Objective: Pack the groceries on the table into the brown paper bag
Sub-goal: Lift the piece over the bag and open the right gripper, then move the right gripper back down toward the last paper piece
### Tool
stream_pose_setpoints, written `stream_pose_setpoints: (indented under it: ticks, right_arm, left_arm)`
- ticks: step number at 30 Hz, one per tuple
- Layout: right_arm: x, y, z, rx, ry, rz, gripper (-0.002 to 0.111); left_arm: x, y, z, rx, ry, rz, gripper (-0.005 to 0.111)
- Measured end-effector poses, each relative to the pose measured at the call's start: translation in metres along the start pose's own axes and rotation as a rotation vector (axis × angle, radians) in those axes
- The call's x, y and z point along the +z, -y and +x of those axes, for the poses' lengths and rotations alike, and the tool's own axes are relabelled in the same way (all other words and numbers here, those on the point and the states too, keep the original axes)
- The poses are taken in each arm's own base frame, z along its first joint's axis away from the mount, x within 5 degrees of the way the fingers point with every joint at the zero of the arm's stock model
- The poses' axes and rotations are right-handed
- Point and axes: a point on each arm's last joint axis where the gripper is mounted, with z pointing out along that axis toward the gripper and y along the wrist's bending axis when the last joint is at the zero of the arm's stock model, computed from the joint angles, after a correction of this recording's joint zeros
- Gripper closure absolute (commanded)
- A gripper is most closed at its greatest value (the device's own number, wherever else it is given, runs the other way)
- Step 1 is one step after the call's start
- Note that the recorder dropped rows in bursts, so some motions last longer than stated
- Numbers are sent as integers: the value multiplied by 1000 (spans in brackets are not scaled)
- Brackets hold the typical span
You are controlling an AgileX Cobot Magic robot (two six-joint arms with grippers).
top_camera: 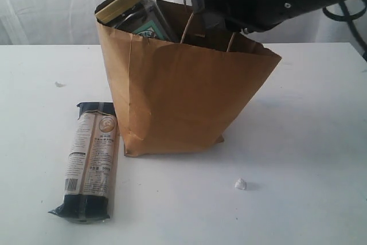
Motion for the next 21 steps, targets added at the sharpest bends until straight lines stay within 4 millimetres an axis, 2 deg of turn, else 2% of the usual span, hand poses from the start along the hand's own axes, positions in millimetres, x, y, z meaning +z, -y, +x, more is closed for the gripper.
stream_pose_setpoints:
  ticks: [1,3,4,5,7,11,13,16,21]
  right_arm:
    - [-12,-4,2,-19,-22,-11,84]
    - [-38,-12,5,-73,-48,-14,97]
    - [-49,-14,6,-101,-57,-6,108]
    - [-68,-18,7,-138,-45,4,108]
    - [-92,-24,9,-159,-13,12,108]
    - [-124,-31,19,-149,69,13,108]
    - [-126,-28,36,-145,50,30,108]
    - [-103,-10,74,-178,-95,109,108]
    - [-80,1,109,-132,-180,112,108]
  left_arm:
    - [0,0,0,0,0,0,107]
    - [0,0,0,0,0,0,107]
    - [0,0,0,0,0,0,107]
    - [0,0,0,0,0,0,107]
    - [0,0,0,0,0,0,107]
    - [0,0,0,0,0,0,107]
    - [0,0,0,0,0,0,107]
    - [0,0,0,0,0,0,107]
    - [0,0,0,0,0,0,107]
